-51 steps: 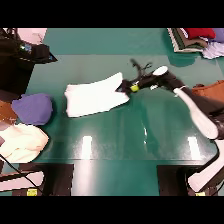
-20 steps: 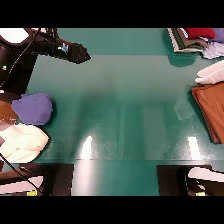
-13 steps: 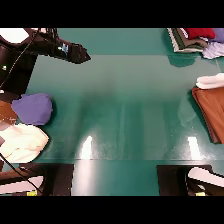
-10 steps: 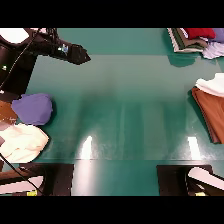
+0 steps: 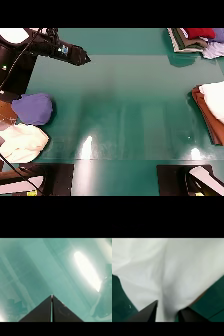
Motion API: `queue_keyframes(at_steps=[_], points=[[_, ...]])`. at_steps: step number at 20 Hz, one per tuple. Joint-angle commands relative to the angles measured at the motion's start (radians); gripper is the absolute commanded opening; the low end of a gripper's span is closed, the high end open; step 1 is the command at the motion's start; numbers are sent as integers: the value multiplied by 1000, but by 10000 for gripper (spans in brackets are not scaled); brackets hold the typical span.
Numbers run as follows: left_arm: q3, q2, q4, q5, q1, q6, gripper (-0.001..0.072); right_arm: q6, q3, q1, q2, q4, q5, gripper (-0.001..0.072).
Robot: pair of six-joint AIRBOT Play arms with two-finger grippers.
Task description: Fold the shirts.
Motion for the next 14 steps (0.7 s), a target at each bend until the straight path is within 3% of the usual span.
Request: queue_keyframes(at_steps=[1, 4, 9, 10, 14], points=[[0, 0, 0, -15, 0, 13, 23, 17, -71, -50, 16, -46, -2, 535], [0, 0, 0, -18, 0, 13, 23, 108, -4, -66, 16, -31, 1, 542], [1, 0, 0, -10, 0, 12, 23, 143, 66, 102, 16, 381, 13, 515], [1, 0, -3, -29, 0, 11, 23, 143, 66, 174, 16, 425, 3, 482], [1, 0, -6, -28, 0, 12, 23, 139, 66, 471, 16, 425, -46, 154]])
